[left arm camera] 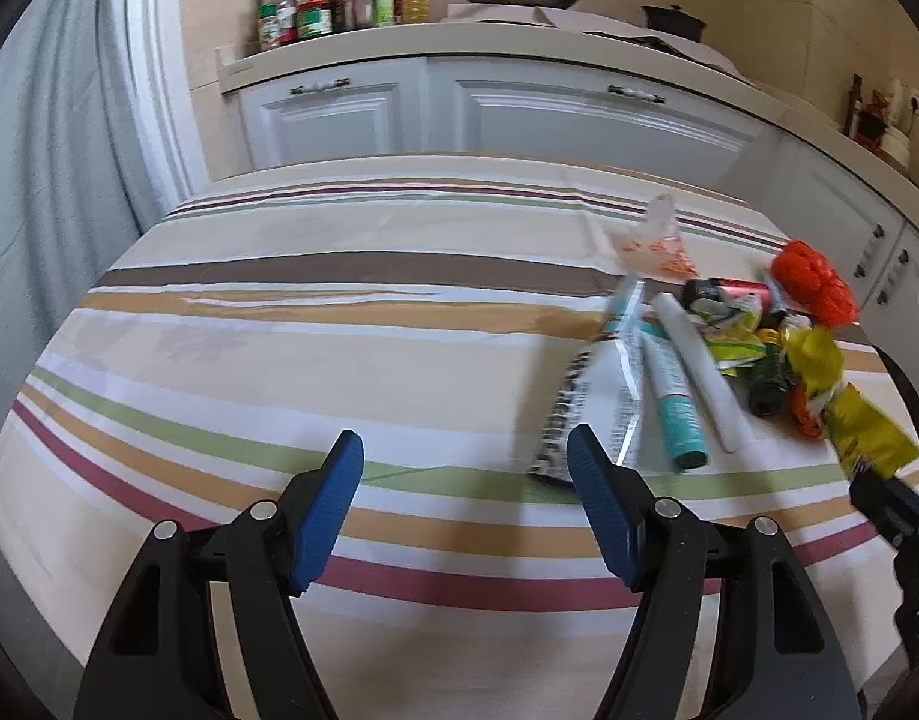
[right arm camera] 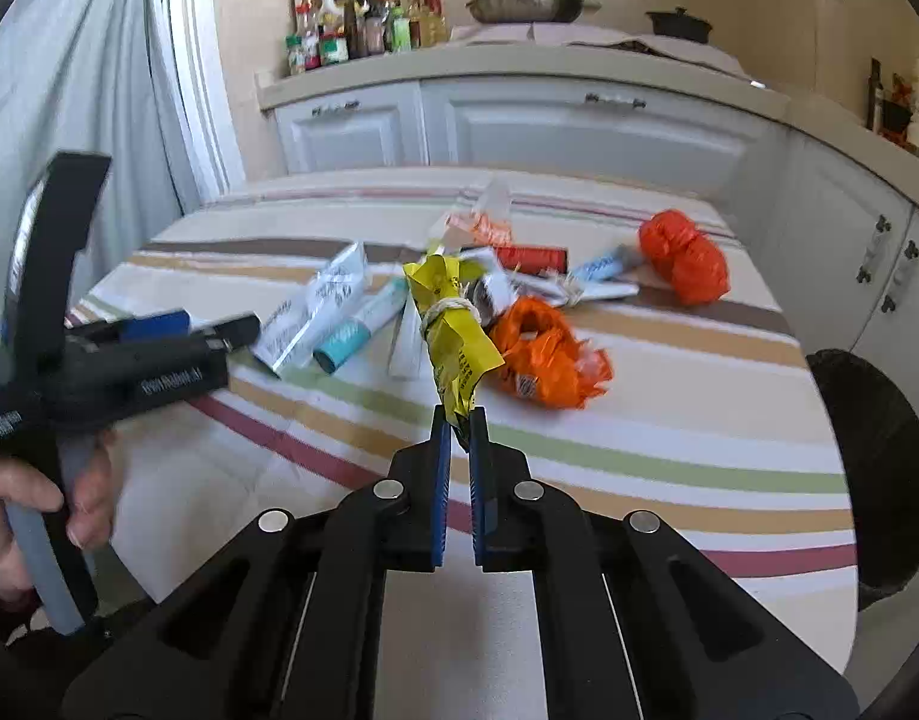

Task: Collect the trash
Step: 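Grasp the yellow snack wrapper with the right gripper while the left grasps a white tube, then carry the wrapper and tube over the black bin and open both grippers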

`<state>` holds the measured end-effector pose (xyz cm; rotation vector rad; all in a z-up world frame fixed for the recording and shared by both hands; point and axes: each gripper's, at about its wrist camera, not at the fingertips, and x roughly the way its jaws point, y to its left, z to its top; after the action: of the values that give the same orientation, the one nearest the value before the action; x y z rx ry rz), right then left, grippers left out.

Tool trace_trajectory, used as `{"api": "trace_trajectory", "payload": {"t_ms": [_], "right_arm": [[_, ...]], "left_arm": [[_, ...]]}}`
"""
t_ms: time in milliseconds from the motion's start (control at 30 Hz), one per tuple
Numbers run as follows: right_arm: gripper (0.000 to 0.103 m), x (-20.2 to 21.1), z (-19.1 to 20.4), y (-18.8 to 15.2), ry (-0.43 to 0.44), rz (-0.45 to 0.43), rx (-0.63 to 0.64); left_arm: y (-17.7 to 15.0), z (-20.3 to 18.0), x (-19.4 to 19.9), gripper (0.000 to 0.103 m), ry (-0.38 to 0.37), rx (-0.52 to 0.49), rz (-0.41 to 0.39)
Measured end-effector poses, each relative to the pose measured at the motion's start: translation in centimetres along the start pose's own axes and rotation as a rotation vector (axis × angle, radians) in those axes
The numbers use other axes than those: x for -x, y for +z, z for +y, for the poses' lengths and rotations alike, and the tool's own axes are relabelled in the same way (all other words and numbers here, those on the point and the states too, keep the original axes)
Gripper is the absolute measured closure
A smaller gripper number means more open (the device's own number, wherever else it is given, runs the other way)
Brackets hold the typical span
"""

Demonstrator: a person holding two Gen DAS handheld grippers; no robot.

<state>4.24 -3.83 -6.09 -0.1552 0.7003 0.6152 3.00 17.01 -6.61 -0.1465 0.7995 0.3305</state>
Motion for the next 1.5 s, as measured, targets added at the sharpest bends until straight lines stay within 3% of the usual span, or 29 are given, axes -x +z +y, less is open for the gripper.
{"api": "trace_trajectory", "payload": {"t_ms": [233,367,433,533,600,833,1100,1500], "right_arm": [[0.097,1.7,-2.1,0.3,-0.053,-0.056,-0.038],[0.097,2.7,-3.6,0.2,-0.097,-0.081,-0.065],[0.097,2.9,-4.2,0.1,-0.116,-0.086,-0.075],[0.097,3.1,-5.2,0.0,-0.137,-0.092,-0.096],[0.097,3.2,-5.8,0.1,-0.145,-0.094,-0.105],[0.097,3.5,-6.9,-0.3,-0.17,-0.105,-0.128],[0.097,4.5,-8.3,-0.2,-0.21,-0.138,-0.155],[0.097,7.3,-13.4,-0.3,-0.36,-0.198,-0.239]], "left_arm": [[0.2,-1.8,-0.5,0.035,-0.031,-0.034,0.009],[0.3,-2.6,-1.1,0.04,-0.056,-0.046,0.03],[0.2,-3.0,-1.2,0.047,-0.066,-0.057,0.037],[0.1,-3.7,-1.5,0.066,-0.077,-0.078,0.049],[-0.1,-4.0,-1.5,0.087,-0.073,-0.094,0.041],[-0.1,-3.6,-0.9,0.093,-0.079,-0.077,0.027],[0.9,-4.0,2.3,0.093,-0.092,-0.076,-0.063],[3.3,-11.7,4.9,0.093,-0.255,-0.17,-0.156]]}}
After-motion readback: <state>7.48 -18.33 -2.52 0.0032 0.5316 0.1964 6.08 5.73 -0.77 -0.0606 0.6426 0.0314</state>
